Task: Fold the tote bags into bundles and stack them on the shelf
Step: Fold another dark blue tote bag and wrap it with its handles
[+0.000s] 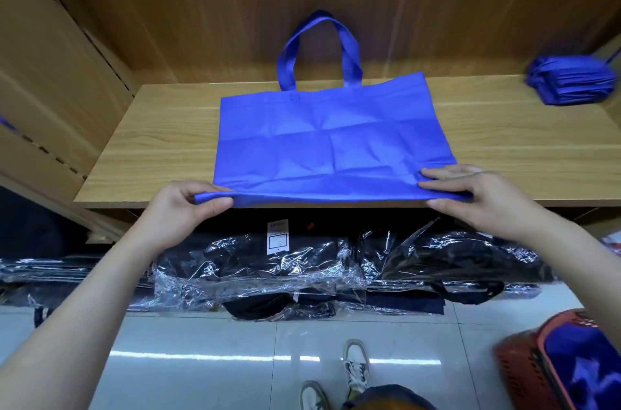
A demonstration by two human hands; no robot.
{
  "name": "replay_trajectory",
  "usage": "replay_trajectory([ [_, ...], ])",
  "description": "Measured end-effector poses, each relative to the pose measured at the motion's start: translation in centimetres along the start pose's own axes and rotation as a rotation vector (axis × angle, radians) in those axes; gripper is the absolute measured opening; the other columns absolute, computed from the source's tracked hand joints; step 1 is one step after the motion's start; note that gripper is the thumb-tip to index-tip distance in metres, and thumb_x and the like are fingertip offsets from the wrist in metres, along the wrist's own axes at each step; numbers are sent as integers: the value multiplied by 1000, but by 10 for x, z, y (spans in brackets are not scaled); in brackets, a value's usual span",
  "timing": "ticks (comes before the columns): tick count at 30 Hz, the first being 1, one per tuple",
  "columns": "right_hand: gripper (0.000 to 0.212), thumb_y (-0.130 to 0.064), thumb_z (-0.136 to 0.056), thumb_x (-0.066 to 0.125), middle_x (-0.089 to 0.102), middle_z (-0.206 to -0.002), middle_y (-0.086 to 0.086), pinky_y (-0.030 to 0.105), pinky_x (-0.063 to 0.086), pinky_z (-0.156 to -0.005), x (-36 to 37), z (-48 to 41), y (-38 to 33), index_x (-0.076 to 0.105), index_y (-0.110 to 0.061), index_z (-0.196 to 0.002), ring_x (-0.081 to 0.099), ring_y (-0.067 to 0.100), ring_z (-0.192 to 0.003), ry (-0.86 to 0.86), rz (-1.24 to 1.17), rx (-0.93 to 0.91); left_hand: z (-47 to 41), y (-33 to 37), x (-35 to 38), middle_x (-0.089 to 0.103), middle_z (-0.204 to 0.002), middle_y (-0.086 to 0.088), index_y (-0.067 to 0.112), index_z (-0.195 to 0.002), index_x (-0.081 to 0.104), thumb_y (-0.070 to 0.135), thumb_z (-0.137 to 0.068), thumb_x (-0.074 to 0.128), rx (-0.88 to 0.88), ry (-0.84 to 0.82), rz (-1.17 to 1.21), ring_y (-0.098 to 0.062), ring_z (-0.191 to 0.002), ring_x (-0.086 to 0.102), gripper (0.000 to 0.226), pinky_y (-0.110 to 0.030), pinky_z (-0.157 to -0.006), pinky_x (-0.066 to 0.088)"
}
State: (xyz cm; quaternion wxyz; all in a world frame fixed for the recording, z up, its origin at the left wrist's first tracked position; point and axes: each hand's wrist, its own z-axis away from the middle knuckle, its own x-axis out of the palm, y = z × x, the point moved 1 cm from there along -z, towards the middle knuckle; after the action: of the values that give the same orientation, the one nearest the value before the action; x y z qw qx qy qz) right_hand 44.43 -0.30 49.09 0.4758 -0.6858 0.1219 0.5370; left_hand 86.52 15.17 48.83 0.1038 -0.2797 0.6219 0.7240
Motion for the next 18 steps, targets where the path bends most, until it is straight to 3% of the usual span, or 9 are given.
replay_trajectory([
  [3, 22, -26, -81, 75, 66, -104, -25, 3, 38, -93, -19, -5, -1, 73, -36, -101, 55, -21, -98, -68, -187, 113, -8, 3, -1, 63, -64, 11, 14, -79, 71, 24, -83, 70, -40, 50, 109, -9, -65, 51, 11, -18, -60, 40],
  [5, 12, -22, -84, 73, 71, -82, -19, 7, 43, -73, -28, -9, 2, 76, -34, -87, 59, -11, -76, -78, -256, 152, -15, 5, -1, 59, -57, 15, 12, -78, 66, 19, -88, 66, -27, 120, 135, -5, -59, 49, 12, -12, -52, 36],
  [8, 11, -17, -86, 72, 63, -65, -7, 14, 38, -57, -29, -15, 3, 75, -20, -75, 50, 2, -61, 24, -409, 208, -24, 15, 4, 65, -57, 21, 18, -85, 63, 14, -92, 60, -19, 207, 254, 9, -54, 56, 9, -5, -55, 40],
  [12, 10, -16, -85, 73, 68, -70, -6, 16, 42, -59, -20, -29, 5, 71, -6, -85, 56, 4, -61, 241, -651, 328, -38, 13, 12, 69, -67, 21, 22, -90, 64, 19, -96, 58, -40, 289, 266, 9, -64, 61, 9, -10, -62, 47],
  [15, 2, -14, -89, 69, 74, -73, -7, 19, 54, -69, -14, -46, 10, 68, -12, -88, 67, 4, -66, 337, -710, 398, -54, 4, 13, 72, -86, 5, 24, -86, 67, 31, -92, 64, -78, 398, 136, -14, -81, 66, 10, -36, -78, 52],
  [17, 10, -20, -89, 70, 74, -77, -3, 31, 53, -74, -9, -58, 14, 68, -11, -84, 68, 15, -71, 378, -631, 454, -62, 2, 13, 69, -86, -6, 17, -85, 64, 36, -92, 63, -119, 424, -54, -27, -81, 63, 20, -38, -72, 47],
  [18, 19, -25, -88, 70, 69, -72, -2, 34, 49, -70, -6, -63, 16, 66, -9, -79, 64, 21, -69, 381, -543, 482, -66, 1, 14, 68, -86, -11, 12, -86, 61, 39, -93, 61, -137, 430, -176, -32, -81, 62, 28, -39, -70, 46],
])
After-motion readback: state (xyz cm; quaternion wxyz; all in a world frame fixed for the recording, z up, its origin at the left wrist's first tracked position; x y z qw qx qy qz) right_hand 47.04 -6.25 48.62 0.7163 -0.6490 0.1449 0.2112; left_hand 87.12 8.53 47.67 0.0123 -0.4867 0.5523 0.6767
